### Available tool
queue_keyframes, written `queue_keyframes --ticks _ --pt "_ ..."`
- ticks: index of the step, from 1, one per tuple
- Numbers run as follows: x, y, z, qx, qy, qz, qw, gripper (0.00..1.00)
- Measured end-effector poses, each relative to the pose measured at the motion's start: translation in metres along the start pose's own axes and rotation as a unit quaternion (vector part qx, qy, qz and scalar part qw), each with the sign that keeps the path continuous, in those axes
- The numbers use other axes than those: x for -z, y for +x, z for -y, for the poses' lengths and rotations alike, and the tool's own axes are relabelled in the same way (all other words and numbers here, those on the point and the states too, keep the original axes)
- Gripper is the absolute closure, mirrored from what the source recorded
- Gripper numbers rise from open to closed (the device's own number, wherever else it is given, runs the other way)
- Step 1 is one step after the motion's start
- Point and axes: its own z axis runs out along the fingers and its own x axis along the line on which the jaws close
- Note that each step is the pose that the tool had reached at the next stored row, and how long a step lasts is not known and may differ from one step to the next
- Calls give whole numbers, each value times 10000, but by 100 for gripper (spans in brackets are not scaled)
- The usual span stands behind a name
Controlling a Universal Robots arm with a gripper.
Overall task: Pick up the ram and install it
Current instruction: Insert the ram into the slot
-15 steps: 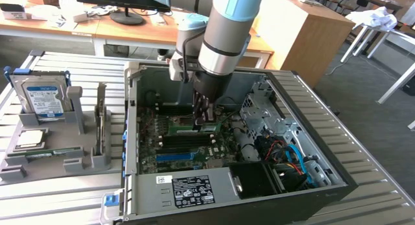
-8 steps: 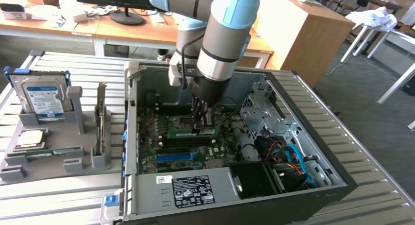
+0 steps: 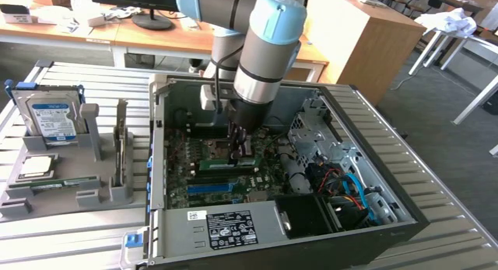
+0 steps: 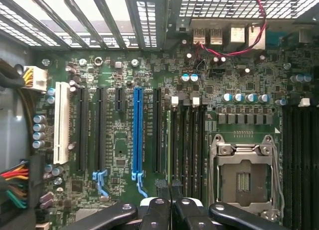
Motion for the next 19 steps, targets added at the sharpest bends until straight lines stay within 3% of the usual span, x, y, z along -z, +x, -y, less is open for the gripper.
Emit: queue_keyframes --ticks 19 --pt "-148 -66 -30 0 -1 6 10000 88"
